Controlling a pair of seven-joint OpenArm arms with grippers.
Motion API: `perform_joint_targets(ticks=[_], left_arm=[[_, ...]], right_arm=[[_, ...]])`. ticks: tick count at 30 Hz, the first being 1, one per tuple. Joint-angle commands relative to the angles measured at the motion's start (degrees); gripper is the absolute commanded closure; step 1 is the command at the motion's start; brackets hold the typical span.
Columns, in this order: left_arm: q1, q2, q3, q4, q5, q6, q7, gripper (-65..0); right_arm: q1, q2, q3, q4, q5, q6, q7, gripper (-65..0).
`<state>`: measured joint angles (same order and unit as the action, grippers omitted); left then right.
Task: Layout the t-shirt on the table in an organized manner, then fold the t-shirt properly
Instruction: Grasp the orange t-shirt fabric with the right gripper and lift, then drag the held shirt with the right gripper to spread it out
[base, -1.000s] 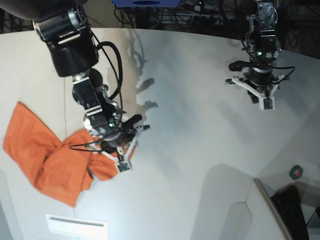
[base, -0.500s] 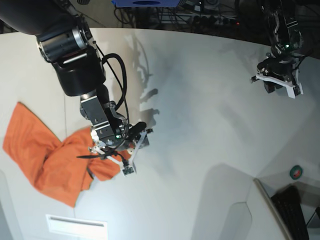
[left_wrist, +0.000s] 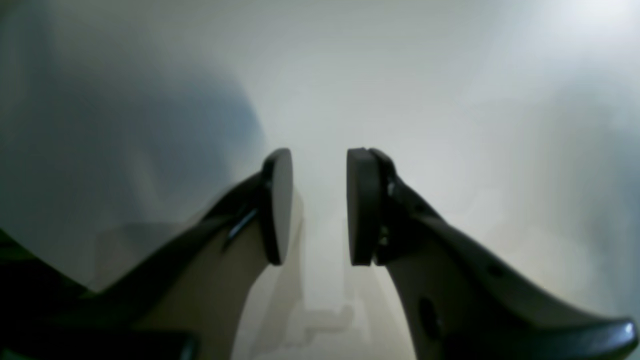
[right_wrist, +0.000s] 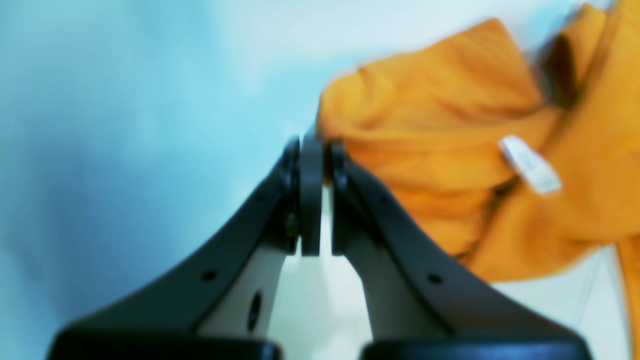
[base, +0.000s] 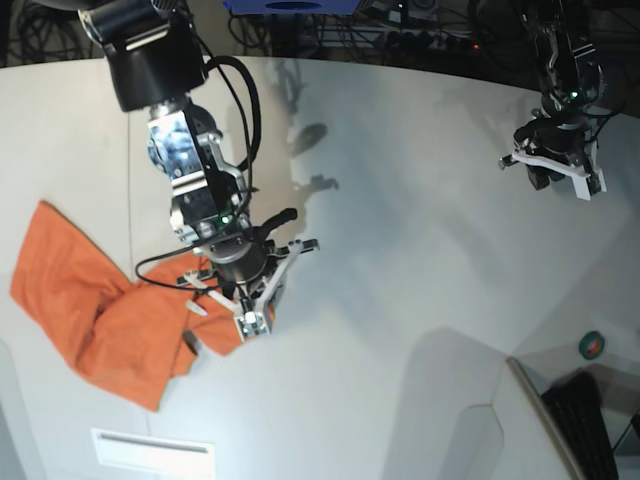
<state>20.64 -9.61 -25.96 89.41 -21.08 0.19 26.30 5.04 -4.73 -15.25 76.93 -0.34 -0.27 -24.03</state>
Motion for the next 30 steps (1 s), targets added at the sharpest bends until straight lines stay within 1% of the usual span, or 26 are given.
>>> perform_joint_targets(ticks=[1, 3, 5, 9, 13, 17, 20, 23, 24, 25, 26, 28, 30], left_arm=[[-0.8, -0.7, -0.2, 1.1, 0.1, 0.1, -1.3, -18.3], [-1.3, -1.3, 0.0, 0.7, 0.1, 0.1, -1.3, -18.3], [-1.7, -2.2, 1.8, 0.7, 0.2, 0.1, -1.3, -18.3], [-2.4, -5.6, 8.6, 0.7, 0.2, 0.1, -1.3, -18.3], [-4.2, -5.8, 13.4, 0.5, 0.1, 0.1, -1.3, -18.9], [-5.7, -5.0, 14.0, 0.4, -0.2, 0.1, -1.0, -19.3], [-5.8, -4.7, 14.4, 0.1, -0.1, 0.1, -0.9, -19.3], [-5.4, -5.3, 18.2, 0.1, 0.1, 0.1, -1.2, -18.6], [-5.0, -5.3, 18.6, 0.1, 0.1, 0.1, -1.3, -18.3], [-4.1, -5.2, 18.7, 0.0, 0.1, 0.1, -1.6, -18.3], [-3.3, -4.9, 18.7, 0.1, 0.1, 0.1, -2.9, -18.3], [-0.8, -4.9, 18.7, 0.3, 0.1, 0.1, -8.6, -17.8], [2.0, -4.9, 19.1, 0.3, 0.1, 0.1, -16.7, -14.2]], right_arm=[[-1.5, 0.5, 0.3, 4.8, 0.1, 0.3, -0.5, 0.0], [-6.3, 2.2, 0.3, 13.0, 0.2, 0.3, -3.7, 0.0], [-11.1, 4.3, 0.3, 19.2, 0.4, 0.3, -5.7, 0.0], [-21.8, 7.8, 0.4, 27.6, 0.4, 0.3, -6.3, 0.0], [-29.2, 9.2, 1.8, 27.2, 0.4, 0.3, -6.2, 0.0], [-32.6, 9.0, 5.4, 24.4, 0.5, 0.3, -6.1, 0.0], [-33.6, 9.0, 6.0, 24.1, 0.5, 0.3, -6.3, 0.0], [-33.8, 9.0, 6.0, 25.9, 0.5, 0.3, -5.9, -24.9], [-33.6, 8.9, 6.0, 26.9, 0.5, 0.3, -5.6, -30.9], [-32.5, 8.8, 6.0, 27.7, 0.5, 0.3, -4.3, -34.7], [-31.3, 8.4, 6.0, 28.0, 0.5, 0.3, -2.6, -35.7], [-27.1, 7.1, 6.1, 28.0, 0.3, 0.3, 0.6, -34.5], [-21.3, 6.4, 5.9, 26.3, 0.2, 0.2, 0.1, -34.2]])
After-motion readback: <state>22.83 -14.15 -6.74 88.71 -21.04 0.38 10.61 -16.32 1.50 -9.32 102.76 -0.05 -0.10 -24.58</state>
